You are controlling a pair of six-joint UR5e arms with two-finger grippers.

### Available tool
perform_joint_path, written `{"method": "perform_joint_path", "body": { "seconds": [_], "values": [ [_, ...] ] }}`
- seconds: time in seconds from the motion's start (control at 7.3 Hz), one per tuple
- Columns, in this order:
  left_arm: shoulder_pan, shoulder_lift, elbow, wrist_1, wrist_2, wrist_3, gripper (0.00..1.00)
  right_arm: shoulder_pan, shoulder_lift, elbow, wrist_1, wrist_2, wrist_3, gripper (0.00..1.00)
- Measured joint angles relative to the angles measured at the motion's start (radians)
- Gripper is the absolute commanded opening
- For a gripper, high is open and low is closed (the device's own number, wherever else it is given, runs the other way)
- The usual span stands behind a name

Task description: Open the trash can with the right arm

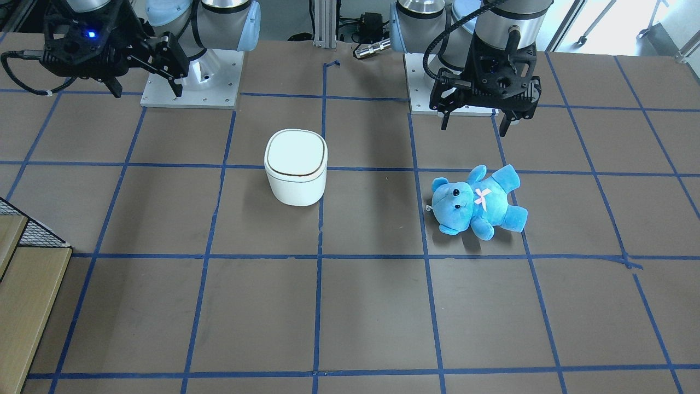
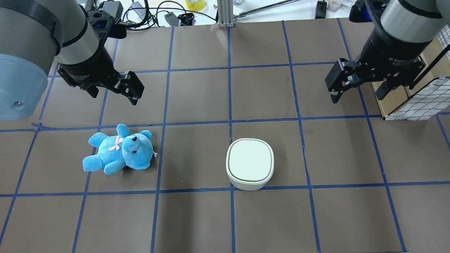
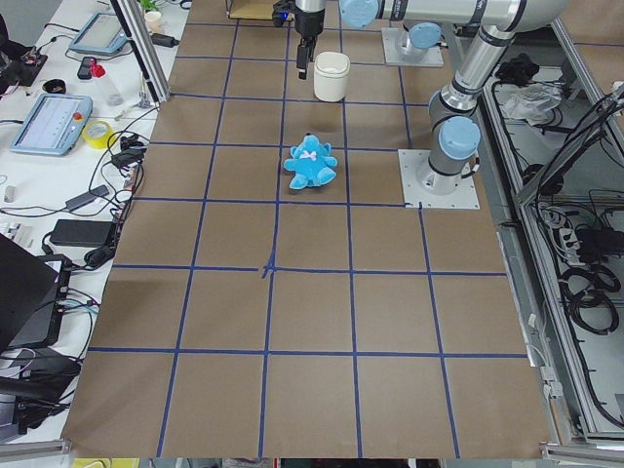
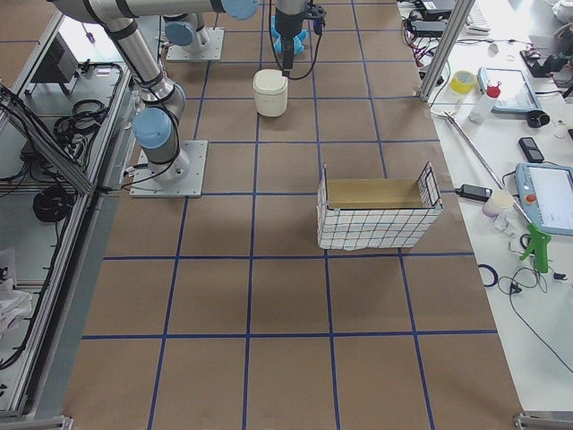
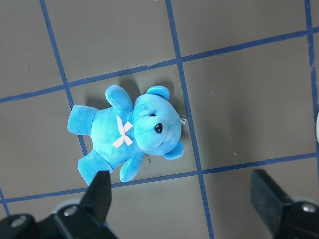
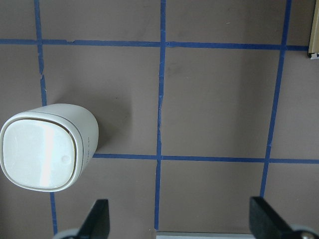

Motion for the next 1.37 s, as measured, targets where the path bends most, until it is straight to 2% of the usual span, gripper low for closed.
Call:
{"method": "perform_joint_path", "body": {
  "seconds": [1.37],
  "values": [
    [0.000, 0.000, 0.000, 0.000, 0.000, 0.001, 1.00, 0.003, 0.002, -0.007, -0.028, -0.008, 0.000, 1.00]
  ]
}}
